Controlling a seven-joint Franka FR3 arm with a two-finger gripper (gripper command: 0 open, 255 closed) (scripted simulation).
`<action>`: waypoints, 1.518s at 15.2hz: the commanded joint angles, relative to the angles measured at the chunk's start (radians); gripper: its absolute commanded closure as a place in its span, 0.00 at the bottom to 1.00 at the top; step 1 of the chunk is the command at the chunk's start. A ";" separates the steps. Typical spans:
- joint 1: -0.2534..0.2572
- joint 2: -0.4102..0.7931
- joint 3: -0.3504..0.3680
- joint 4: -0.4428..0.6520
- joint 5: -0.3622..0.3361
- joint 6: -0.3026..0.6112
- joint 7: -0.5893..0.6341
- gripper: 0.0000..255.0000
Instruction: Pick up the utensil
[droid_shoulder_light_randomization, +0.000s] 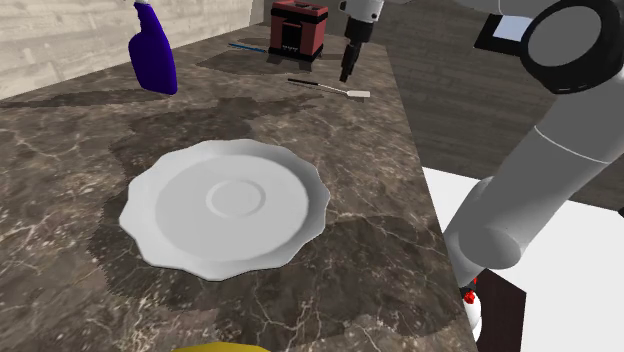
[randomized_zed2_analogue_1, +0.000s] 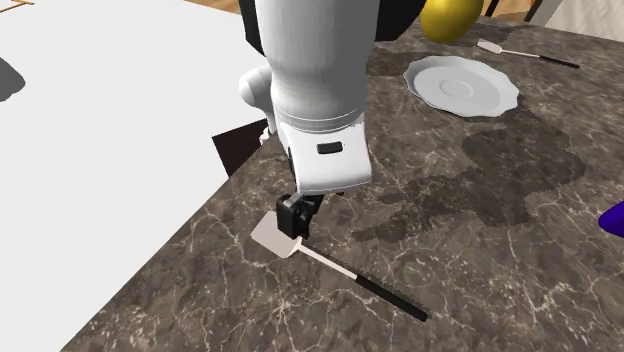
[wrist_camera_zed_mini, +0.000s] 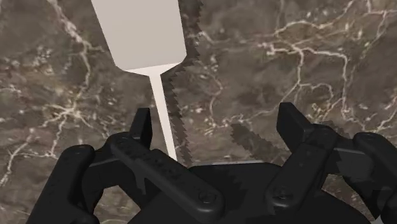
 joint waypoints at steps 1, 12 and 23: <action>-0.004 0.087 -0.012 0.088 0.039 -0.004 -0.063 0.00; -0.026 0.223 -0.015 0.140 0.105 0.072 -0.161 0.00; -0.025 0.222 -0.015 0.139 0.104 0.072 -0.159 1.00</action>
